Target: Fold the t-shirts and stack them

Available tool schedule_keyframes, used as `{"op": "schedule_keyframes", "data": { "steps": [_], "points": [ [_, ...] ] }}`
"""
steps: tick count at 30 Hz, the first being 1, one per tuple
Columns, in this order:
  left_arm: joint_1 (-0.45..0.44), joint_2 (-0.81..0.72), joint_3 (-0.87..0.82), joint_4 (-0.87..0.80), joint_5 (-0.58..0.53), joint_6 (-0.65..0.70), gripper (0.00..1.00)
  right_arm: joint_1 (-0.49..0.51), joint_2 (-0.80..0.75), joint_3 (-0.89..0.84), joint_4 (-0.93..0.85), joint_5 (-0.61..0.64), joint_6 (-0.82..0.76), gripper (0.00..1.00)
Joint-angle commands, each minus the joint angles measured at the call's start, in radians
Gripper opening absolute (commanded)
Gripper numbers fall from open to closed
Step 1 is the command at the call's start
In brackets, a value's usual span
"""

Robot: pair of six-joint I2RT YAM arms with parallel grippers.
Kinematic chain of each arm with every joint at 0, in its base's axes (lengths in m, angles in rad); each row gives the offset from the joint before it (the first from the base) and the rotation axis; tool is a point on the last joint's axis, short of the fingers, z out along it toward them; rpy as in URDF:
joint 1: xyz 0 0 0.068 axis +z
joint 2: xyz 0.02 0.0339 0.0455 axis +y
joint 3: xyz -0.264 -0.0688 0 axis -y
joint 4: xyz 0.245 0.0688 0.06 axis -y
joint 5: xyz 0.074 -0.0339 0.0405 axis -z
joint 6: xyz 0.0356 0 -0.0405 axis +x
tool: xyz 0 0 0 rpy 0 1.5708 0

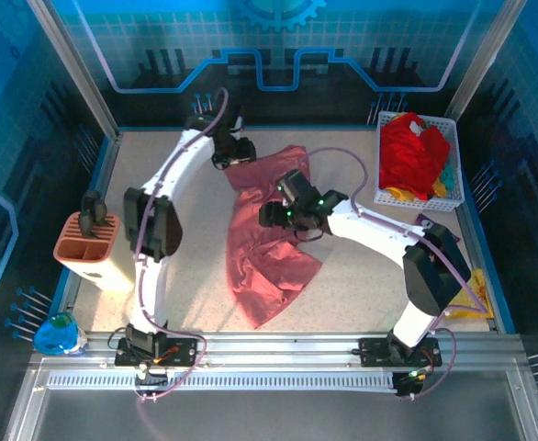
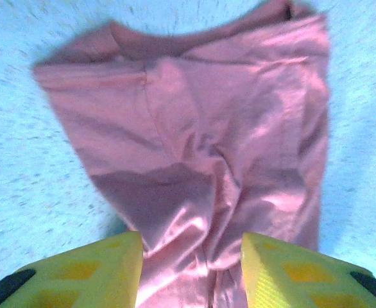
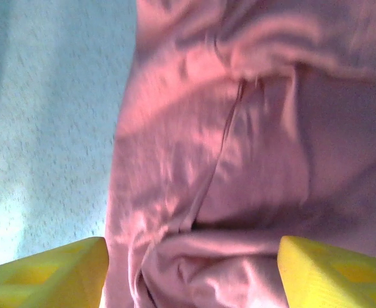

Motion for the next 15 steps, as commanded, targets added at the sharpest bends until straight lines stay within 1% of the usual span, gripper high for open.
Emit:
{"op": "schedule_keyframes", "data": {
  "steps": [1, 6, 8, 11, 15],
  "points": [
    [-0.003, -0.142, -0.156, -0.006, -0.036, 0.016, 0.46, -0.049, 0.108, 0.128, -0.096, 0.018, -0.157, 0.71],
    [-0.003, -0.390, -0.566, 0.150, -0.021, -0.054, 0.46, -0.098, 0.287, 0.323, -0.112, -0.014, -0.241, 0.68],
    [-0.003, -0.481, -0.714, 0.203, 0.003, -0.085, 0.46, -0.121, 0.369, 0.404, -0.123, -0.070, -0.255, 0.67],
    [-0.008, -0.599, -0.896, 0.262, 0.025, -0.111, 0.47, -0.134, 0.493, 0.540, -0.185, -0.082, -0.265, 0.66],
    [-0.023, -0.738, -1.071, 0.321, 0.032, -0.166, 0.47, -0.138, 0.612, 0.671, -0.227, -0.093, -0.292, 0.65]
  ]
}}
